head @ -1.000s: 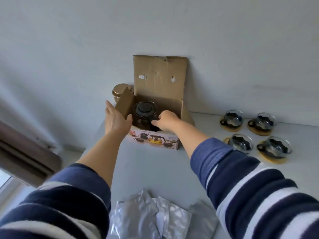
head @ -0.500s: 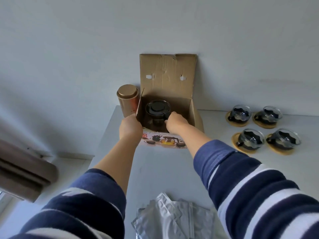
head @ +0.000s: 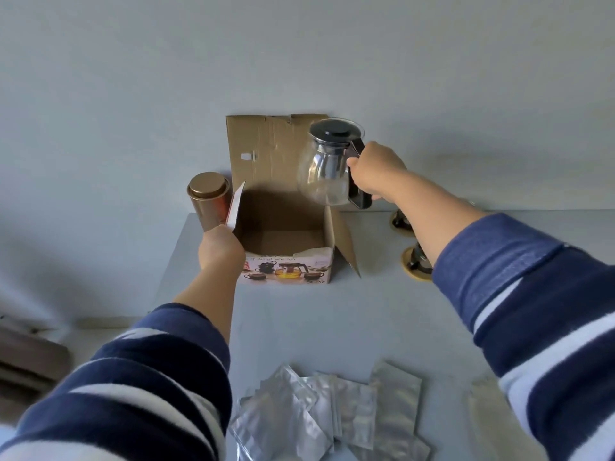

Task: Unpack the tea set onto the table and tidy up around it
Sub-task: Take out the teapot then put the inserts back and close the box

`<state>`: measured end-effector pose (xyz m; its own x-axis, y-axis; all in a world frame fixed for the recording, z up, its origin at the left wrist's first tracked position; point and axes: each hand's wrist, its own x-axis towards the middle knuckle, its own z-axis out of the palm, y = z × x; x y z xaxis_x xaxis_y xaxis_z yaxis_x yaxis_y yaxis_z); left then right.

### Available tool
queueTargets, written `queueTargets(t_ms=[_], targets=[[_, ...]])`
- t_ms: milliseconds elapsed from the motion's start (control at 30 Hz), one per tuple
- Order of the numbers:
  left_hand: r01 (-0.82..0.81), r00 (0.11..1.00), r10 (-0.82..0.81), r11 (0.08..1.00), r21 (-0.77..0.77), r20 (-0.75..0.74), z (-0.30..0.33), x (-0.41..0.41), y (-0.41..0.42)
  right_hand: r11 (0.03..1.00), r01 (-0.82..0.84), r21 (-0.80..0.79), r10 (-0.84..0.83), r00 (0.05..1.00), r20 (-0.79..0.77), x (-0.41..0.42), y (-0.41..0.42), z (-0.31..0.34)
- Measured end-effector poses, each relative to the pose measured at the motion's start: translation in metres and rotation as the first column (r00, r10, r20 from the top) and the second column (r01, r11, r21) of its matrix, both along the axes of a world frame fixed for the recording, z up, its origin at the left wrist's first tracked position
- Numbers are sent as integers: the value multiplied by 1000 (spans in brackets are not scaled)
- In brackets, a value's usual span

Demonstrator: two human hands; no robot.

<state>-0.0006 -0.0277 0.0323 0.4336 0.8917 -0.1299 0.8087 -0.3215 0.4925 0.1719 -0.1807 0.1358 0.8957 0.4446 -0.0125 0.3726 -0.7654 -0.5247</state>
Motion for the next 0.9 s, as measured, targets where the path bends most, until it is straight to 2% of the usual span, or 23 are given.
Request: queueTargets(t_ms=[133, 500, 900], targets=[[-16, 1000, 16, 1000, -12, 21, -1, 2, -1, 992, 123, -30, -121, 991, 49, 16, -19, -21], [-46, 998, 49, 995, 83, -34, -19, 13, 6, 939, 342, 21, -332, 923, -196, 35, -36, -128], [-42, 998, 48, 991, 125, -44, -29, 13, 12, 934, 355, 38, -336, 911, -240, 52, -30, -148]])
